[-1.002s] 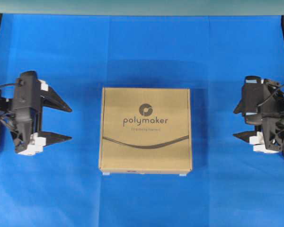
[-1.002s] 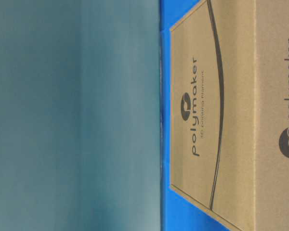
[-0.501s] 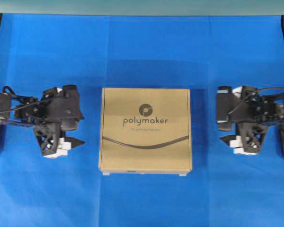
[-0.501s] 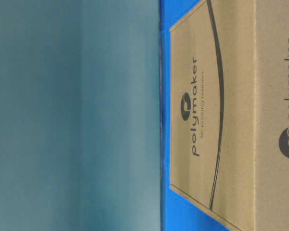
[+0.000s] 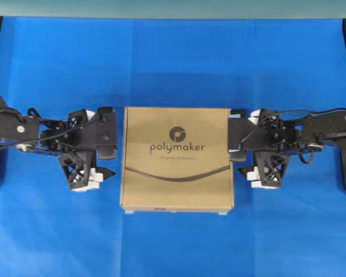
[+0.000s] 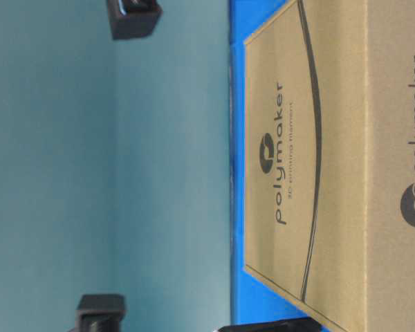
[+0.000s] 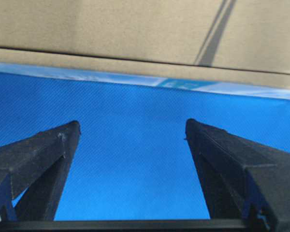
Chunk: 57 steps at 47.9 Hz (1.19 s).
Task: Lift up the cardboard box by clamping it between your arms.
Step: 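Move both grippers inward to press against the box's left and right sides, then squeeze the box between both grippers to clamp it firmly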
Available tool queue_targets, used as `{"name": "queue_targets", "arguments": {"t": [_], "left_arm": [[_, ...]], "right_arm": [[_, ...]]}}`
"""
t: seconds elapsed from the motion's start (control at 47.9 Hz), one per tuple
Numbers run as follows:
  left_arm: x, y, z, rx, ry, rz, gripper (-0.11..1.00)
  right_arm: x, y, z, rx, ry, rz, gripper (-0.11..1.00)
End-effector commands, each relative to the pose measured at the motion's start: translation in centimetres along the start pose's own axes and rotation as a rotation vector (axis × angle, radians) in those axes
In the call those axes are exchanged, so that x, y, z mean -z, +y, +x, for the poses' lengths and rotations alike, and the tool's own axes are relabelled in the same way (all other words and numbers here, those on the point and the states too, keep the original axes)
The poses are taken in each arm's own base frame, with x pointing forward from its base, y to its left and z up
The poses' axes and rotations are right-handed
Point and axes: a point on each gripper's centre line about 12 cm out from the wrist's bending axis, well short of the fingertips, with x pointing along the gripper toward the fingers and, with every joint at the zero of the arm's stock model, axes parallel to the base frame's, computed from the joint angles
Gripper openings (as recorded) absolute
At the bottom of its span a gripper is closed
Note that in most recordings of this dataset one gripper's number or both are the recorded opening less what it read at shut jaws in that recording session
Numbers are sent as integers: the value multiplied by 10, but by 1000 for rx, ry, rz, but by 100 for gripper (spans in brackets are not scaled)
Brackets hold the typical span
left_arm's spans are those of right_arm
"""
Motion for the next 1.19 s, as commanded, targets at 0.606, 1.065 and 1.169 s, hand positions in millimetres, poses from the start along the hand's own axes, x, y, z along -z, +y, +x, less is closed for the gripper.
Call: {"name": "queue_targets", "arguments": {"t": [0.606,1.065,1.169], "left_arm": [[-25,1,19,-5,6,16,85],[-44,3,10,-9,-18,85,85],[-50,3,3,-11,-29,84,85]], "right_arm": [[-38,5,11,-4,-106,-26,99],[-43,6,5,-9,-82,-13,99],[-49,6,-3,-9,-94,-13,99]]}}
